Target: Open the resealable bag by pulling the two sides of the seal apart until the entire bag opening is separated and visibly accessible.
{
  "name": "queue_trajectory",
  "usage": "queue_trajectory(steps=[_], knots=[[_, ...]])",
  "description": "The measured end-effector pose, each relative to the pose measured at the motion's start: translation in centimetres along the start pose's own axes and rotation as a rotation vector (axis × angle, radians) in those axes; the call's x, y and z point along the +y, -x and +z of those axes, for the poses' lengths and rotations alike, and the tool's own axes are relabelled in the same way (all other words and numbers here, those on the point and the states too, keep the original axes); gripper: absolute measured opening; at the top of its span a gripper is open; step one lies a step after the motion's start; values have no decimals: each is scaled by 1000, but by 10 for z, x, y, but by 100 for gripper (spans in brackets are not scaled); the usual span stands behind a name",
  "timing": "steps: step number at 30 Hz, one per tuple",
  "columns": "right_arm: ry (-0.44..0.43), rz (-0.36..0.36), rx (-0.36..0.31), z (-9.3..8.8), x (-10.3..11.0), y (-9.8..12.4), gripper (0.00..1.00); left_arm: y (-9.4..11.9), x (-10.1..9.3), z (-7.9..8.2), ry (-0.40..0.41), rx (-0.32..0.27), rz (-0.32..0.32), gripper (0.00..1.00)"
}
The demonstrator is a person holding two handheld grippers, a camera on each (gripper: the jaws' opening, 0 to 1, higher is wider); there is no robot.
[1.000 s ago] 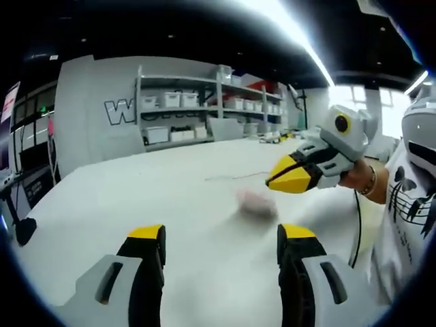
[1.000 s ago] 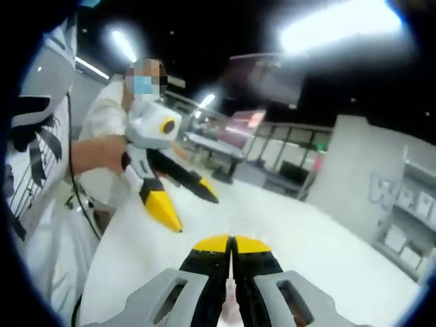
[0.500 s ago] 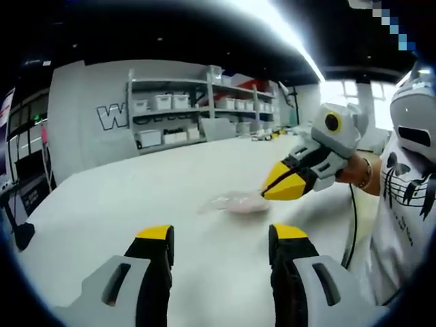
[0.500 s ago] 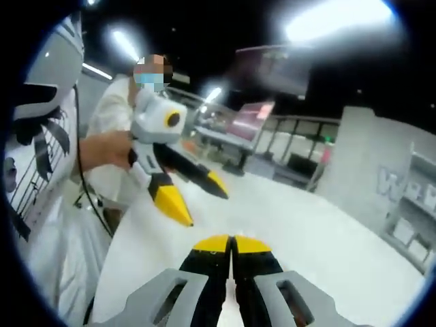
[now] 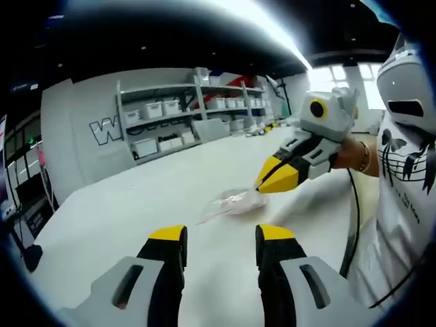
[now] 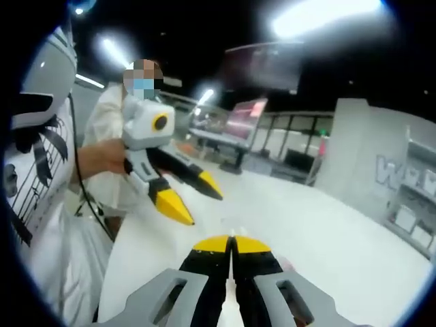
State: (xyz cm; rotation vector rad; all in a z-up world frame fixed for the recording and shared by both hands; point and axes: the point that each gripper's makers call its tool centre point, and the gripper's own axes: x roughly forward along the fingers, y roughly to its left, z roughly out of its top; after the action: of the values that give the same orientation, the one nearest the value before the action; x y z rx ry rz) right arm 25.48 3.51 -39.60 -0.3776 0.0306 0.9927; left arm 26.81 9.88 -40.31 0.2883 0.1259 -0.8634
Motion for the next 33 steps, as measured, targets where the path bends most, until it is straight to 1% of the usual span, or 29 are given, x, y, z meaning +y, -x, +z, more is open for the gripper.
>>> queue_trajectory(steps=[6, 11, 13, 19, 24, 29, 33], knots=[[-23, -7, -10, 2, 0, 0, 0, 2, 0, 1, -23, -11, 6, 35], [-58, -18, -28, 5, -3, 0, 0, 2, 1, 2, -61, 2, 17, 34], [-73, -19, -35, 6, -4, 0, 0, 2, 1, 3, -79, -2, 19, 33], [-85, -22, -40, 7, -4, 0, 0, 1, -1, 3, -133, 5, 26, 27], [-99, -26, -49, 7, -3, 0, 0, 1, -3, 10, -173, -16, 34, 25], [-114, -27, -57, 7, -4, 1, 0, -1, -4, 4, -216, 13, 37, 24], [-123, -29, -61, 6, -3, 1, 0, -1, -6, 5, -259, 1, 42, 20]])
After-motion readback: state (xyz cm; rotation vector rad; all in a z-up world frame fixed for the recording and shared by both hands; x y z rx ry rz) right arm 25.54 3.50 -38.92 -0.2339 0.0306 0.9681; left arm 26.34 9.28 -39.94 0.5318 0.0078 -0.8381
